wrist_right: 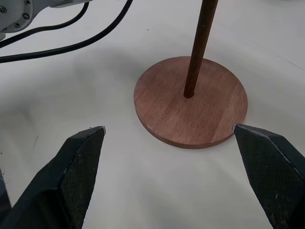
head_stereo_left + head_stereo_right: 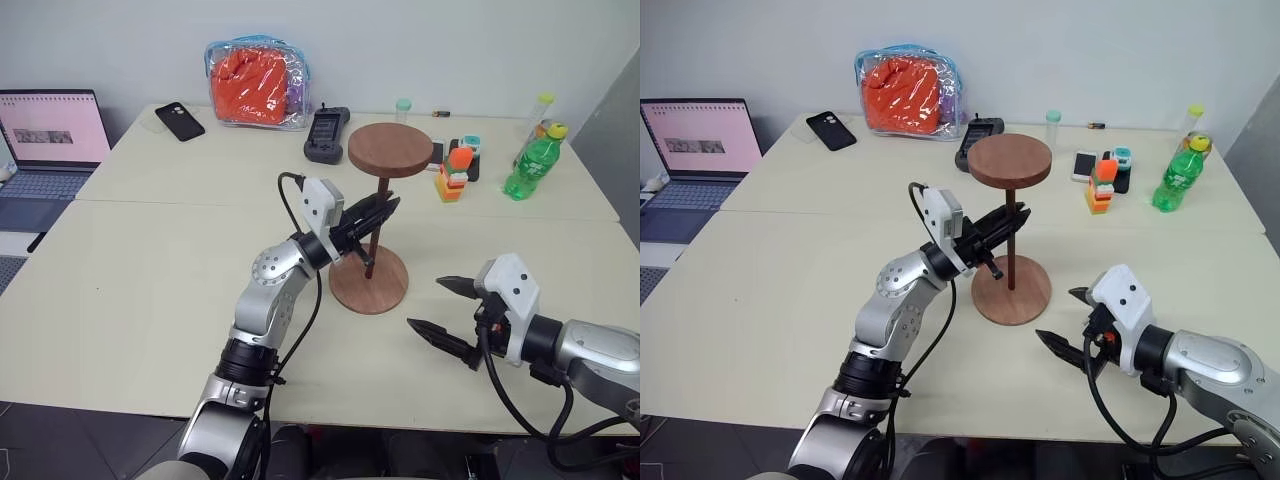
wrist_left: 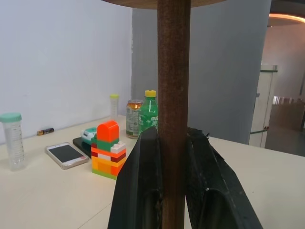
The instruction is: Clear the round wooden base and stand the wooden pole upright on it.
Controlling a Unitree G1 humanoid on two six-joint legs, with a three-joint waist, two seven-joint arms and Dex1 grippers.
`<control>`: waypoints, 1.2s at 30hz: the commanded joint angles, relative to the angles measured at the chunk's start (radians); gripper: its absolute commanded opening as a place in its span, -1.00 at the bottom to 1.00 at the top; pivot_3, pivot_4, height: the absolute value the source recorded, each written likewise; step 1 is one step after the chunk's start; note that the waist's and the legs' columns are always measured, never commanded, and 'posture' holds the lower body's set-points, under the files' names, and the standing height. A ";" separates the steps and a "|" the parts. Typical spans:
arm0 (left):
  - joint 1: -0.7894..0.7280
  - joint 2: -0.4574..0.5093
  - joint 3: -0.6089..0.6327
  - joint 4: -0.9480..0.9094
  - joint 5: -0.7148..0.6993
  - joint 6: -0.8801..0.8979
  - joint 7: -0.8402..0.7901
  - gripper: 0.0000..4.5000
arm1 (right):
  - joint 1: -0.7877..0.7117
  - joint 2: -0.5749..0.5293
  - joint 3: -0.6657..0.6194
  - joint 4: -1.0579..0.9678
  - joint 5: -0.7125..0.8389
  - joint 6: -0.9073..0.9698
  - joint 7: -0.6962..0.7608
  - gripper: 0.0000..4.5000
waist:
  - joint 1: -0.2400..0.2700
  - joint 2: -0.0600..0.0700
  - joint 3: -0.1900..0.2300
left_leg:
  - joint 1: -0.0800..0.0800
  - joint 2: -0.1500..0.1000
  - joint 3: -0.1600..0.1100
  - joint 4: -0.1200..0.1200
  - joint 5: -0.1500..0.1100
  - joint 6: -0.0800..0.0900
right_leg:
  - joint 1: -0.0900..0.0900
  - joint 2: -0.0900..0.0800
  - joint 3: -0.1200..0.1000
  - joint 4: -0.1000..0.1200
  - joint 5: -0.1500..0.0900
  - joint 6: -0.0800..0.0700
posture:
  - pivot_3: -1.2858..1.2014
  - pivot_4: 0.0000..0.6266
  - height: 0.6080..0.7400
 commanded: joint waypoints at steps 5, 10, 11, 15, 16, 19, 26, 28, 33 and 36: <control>0.009 0.005 -0.009 0.032 0.029 -0.035 0.001 -0.88 | 0.002 -0.005 -0.027 -0.016 0.012 -0.006 0.000 1.00 | 0.000 0.000 0.000 | 0.000 0.000 0.000 0.000 0.000 0.000 | 0.000 0.000 0.000 0.000 0.000 0.000 | 0.03 -0.52 1.00; 0.007 0.004 -0.008 0.042 0.033 -0.051 0.009 -0.88 | 0.002 -0.006 -0.026 -0.018 0.013 -0.006 0.001 1.00 | 0.001 0.000 0.000 | 0.000 0.000 0.000 0.000 0.000 0.000 | 0.000 0.000 0.000 0.000 0.000 0.000 | 0.03 -0.52 1.00; 0.006 0.003 -0.009 0.042 0.034 -0.053 0.009 -0.88 | 0.003 -0.006 -0.027 -0.017 0.013 -0.006 0.001 1.00 | 0.001 0.000 0.000 | 0.000 0.000 0.000 0.000 0.000 0.000 | 0.000 0.000 0.000 0.000 0.000 0.000 | 0.03 -0.52 1.00; 0.003 0.000 -0.005 0.045 0.031 -0.047 0.016 -0.88 | 0.004 -0.007 -0.028 -0.018 0.014 -0.006 0.003 1.00 | 0.001 0.000 0.000 | 0.000 0.000 0.000 0.000 0.000 0.000 | 0.000 0.000 0.000 0.000 0.000 0.000 | 0.03 -0.52 1.00; 0.003 -0.001 -0.004 0.045 0.028 -0.042 0.017 -0.88 | 0.004 -0.007 -0.028 -0.018 0.014 -0.006 0.003 1.00 | 0.002 0.000 0.000 | 0.000 0.000 0.000 0.000 0.000 0.000 | 0.000 0.000 0.000 0.000 0.000 0.000 | 0.03 -0.52 1.00; 0.007 0.002 -0.007 0.042 0.030 -0.043 0.012 -0.88 | 0.003 -0.008 -0.027 -0.018 0.014 -0.006 0.004 1.00 | 0.003 0.000 0.000 | 0.000 0.000 0.000 0.000 0.000 0.000 | 0.000 0.000 0.000 0.000 0.000 0.000 | 0.03 -0.52 1.00; 0.032 0.010 -0.015 0.047 0.042 -0.043 0.012 -0.88 | 0.000 -0.005 -0.021 -0.018 0.014 -0.006 0.001 1.00 | 0.005 0.000 0.000 | 0.000 0.000 0.000 0.000 0.000 0.000 | 0.000 0.000 0.000 0.000 0.000 0.000 | 0.03 -0.52 1.00; 0.043 0.013 -0.016 0.049 0.047 -0.043 0.019 -0.88 | 0.001 -0.003 -0.023 -0.022 0.017 -0.006 -0.001 1.00 | 0.005 0.000 0.000 | 0.000 0.000 0.000 0.000 0.000 0.000 | 0.000 0.000 0.000 -0.001 0.000 0.000 | 0.03 -0.52 1.00; 0.076 0.030 -0.025 0.046 0.065 -0.031 0.027 -0.88 | -0.003 0.003 -0.025 -0.028 0.035 -0.004 -0.010 1.00 | 0.005 0.000 0.000 | 0.001 0.000 0.000 -0.001 0.000 0.000 | 0.001 0.000 0.000 -0.001 0.000 0.000 | 0.03 -0.52 1.00; 0.087 0.045 -0.042 0.062 0.086 -0.024 0.033 -0.88 | -0.007 0.007 -0.018 -0.027 0.041 -0.004 -0.021 1.00 | 0.005 0.000 -0.001 | 0.001 0.000 0.000 -0.001 0.000 0.000 | 0.002 0.000 0.000 -0.001 0.000 0.000 | 0.03 -0.52 1.00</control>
